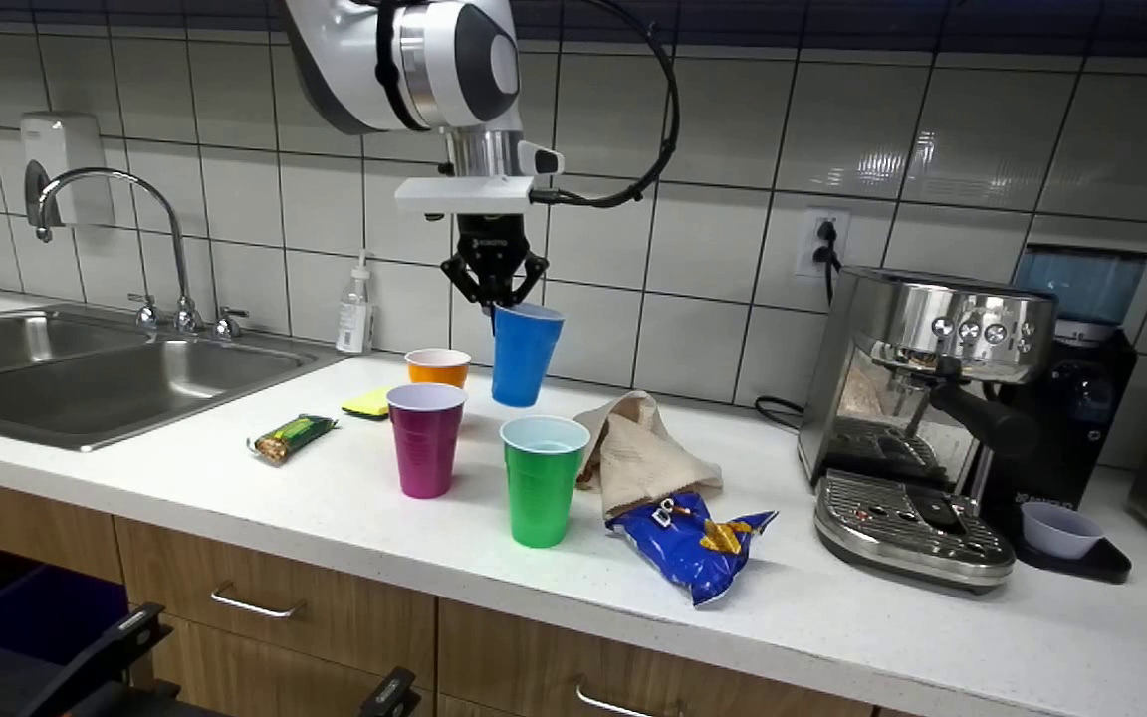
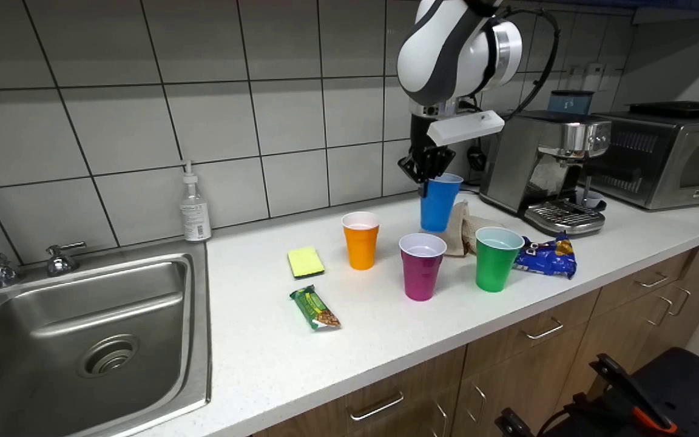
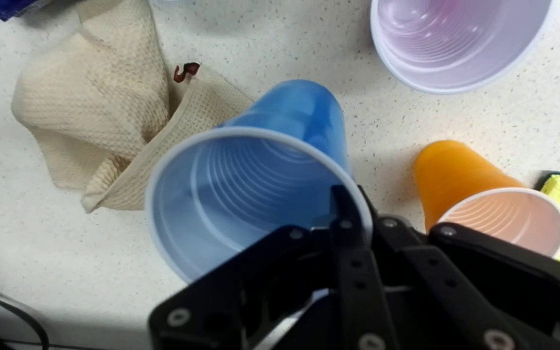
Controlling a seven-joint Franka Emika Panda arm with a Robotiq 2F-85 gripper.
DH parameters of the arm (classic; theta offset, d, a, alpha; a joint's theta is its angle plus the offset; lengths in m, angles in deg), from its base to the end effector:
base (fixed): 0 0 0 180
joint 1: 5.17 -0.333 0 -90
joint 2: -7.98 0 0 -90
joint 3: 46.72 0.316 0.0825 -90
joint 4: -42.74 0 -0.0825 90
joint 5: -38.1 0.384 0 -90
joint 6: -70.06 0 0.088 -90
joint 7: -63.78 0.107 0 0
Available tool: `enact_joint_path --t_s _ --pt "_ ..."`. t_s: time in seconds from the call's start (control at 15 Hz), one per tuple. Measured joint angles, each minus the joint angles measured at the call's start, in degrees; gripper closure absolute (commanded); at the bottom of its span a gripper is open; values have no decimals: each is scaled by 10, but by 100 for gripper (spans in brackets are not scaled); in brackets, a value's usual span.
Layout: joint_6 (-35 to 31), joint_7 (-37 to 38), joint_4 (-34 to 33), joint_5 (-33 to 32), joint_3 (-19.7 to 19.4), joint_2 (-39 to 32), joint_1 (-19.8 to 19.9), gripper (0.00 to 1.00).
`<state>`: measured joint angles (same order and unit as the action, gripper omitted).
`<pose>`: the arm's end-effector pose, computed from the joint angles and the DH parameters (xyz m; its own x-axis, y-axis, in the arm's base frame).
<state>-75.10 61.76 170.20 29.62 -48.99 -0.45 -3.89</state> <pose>0.5575 -0.0328 0.3237 0.9839 0.0964 0.1503 0.0796 -0.9903 0.1138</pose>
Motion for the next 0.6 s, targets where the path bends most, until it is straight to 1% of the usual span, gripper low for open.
enact_joint_path --t_s 0.6 --pt "-9 0 69 -44 -8 81 2 100"
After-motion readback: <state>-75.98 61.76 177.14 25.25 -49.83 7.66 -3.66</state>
